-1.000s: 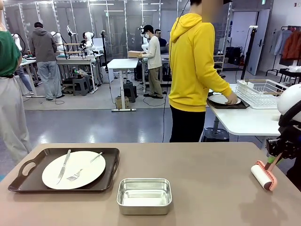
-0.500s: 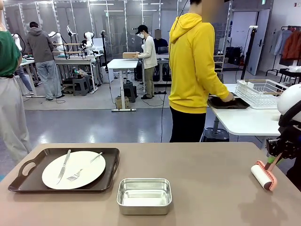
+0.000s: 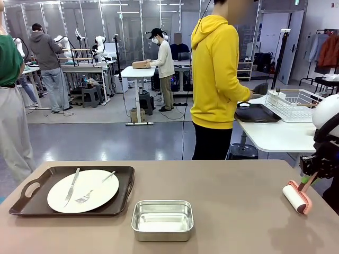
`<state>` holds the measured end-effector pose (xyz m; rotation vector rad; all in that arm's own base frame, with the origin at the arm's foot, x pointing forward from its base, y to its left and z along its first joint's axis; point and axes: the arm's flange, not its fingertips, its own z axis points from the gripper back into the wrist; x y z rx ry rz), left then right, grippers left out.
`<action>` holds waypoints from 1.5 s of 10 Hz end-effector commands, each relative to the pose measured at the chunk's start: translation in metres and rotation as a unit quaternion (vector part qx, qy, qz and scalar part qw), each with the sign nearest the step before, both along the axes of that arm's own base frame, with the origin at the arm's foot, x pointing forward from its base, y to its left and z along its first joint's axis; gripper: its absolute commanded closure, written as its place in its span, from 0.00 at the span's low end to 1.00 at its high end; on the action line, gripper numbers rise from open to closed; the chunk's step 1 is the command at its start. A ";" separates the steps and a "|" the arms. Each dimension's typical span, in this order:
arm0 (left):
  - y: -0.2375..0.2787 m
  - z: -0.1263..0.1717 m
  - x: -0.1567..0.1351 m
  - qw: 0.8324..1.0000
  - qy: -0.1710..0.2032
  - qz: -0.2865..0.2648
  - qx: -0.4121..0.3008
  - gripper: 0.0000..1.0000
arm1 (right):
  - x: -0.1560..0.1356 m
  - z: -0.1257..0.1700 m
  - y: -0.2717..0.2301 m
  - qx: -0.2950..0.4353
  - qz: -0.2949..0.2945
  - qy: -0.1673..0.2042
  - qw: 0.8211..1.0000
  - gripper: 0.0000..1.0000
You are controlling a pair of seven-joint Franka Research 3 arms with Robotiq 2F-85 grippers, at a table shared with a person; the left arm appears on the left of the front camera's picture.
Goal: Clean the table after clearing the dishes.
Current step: Place the Lint Roller back on top of the Airtight Container.
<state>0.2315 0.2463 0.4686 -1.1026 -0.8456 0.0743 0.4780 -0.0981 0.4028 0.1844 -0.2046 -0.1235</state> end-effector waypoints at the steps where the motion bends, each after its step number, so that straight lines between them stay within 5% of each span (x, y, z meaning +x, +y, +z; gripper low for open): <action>1: 0.002 0.002 -0.002 1.000 -0.004 0.000 -0.001 0.00 | -0.011 0.017 0.009 0.005 0.074 -0.055 0.996 0.79; 4: 0.002 0.002 -0.002 1.000 -0.004 0.000 -0.001 0.00 | -0.034 0.102 0.075 -0.067 0.211 -0.121 0.968 0.79; 7: 0.002 0.002 -0.002 1.000 -0.004 0.000 -0.001 0.00 | -0.030 0.154 0.173 -0.104 0.390 -0.134 0.905 0.79; 12: 0.002 0.002 -0.002 1.000 -0.004 0.000 -0.001 0.00 | -0.033 0.172 0.372 -0.092 0.658 -0.123 0.737 0.79; 14: 0.002 0.002 -0.002 1.000 -0.004 0.000 -0.001 0.00 | -0.042 0.157 0.431 -0.066 0.704 -0.092 0.701 0.79; 15: 0.002 0.002 -0.002 1.000 -0.004 0.000 -0.001 0.00 | -0.048 0.138 0.453 -0.059 0.700 -0.067 0.708 0.79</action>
